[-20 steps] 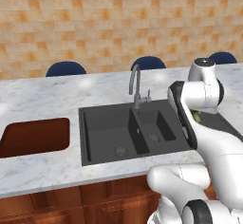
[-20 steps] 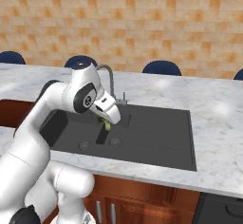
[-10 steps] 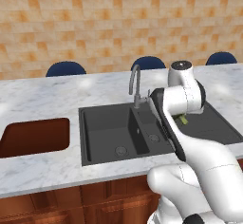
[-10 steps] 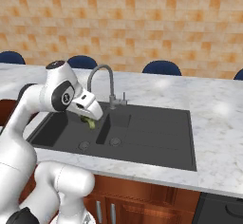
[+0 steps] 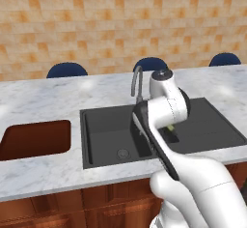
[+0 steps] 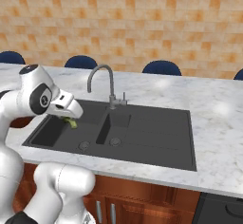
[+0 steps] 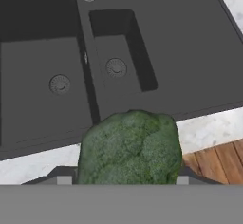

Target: Pick up all produce items and place them in the sink. Turn on the sink faucet to wash them. Then turn the sink off and put them in the tray.

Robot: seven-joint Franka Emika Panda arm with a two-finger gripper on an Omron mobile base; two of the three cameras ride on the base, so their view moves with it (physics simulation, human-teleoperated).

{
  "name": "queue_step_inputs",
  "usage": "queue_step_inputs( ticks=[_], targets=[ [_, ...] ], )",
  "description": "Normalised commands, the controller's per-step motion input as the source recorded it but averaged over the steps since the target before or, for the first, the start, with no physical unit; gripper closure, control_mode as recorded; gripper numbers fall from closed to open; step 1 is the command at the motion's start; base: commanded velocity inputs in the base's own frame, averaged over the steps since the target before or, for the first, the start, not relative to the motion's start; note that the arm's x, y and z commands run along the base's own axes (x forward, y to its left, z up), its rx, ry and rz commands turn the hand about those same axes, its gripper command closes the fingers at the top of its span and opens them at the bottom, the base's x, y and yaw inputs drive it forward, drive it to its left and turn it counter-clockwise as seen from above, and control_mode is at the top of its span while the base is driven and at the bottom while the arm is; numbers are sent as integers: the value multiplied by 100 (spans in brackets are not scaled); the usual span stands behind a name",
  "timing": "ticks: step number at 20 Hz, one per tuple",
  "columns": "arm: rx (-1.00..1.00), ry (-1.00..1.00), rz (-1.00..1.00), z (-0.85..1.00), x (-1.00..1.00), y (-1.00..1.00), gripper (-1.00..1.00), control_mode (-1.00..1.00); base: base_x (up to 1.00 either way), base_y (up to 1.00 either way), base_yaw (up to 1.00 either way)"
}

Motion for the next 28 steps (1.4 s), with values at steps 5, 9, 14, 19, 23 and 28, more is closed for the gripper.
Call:
queue_step_inputs(
  ticks=[5,9,14,19,23,28],
  targets=[
    [-2,0,13,-2,0,51,100,-100,0,0,0],
    [0,0,11,-3,0,46,100,-100,0,0,0],
    [0,0,6,-8,11,37,100,-100,0,0,0],
    [0,1,2,-19,21,22,100,-100,0,0,0],
    [0,10,1,-17,5,0,100,-100,0,0,0],
    [0,14,0,-16,31,8,100,-100,0,0,0]
  ],
)
